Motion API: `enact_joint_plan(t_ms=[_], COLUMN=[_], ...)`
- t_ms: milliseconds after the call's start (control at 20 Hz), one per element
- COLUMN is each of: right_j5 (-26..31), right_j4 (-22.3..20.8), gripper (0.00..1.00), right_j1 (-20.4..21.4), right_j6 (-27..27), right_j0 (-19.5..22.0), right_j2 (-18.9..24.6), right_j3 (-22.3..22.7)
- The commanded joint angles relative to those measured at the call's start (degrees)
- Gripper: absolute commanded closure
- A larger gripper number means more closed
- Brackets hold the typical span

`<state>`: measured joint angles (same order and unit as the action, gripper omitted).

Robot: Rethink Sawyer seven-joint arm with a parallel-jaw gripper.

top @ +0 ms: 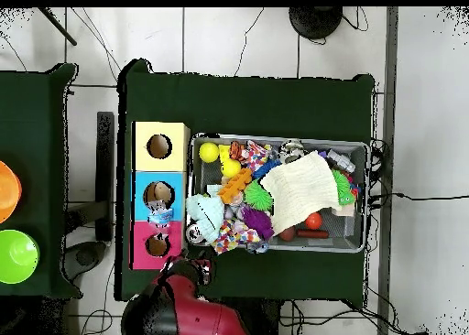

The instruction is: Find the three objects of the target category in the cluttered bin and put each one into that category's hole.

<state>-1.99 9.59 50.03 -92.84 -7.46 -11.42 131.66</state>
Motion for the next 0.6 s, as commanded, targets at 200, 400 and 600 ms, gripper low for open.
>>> enact_joint_plan(t_ms=[200, 400, 600], right_j5=[-3.9, -2.9, -2.0], right_j4=[2.4, 3.6, 4.8], gripper=[0.0, 0.0, 0.0], right_j1=[-4.2, -3.8, -3.6], right_j6=[-15.8, -16.1, -16.1], right_j0=[-2.6, -4.0, -5.5], right_j2=[5.9, 5.6, 4.9], right_j3=[2.2, 2.0, 1.7])
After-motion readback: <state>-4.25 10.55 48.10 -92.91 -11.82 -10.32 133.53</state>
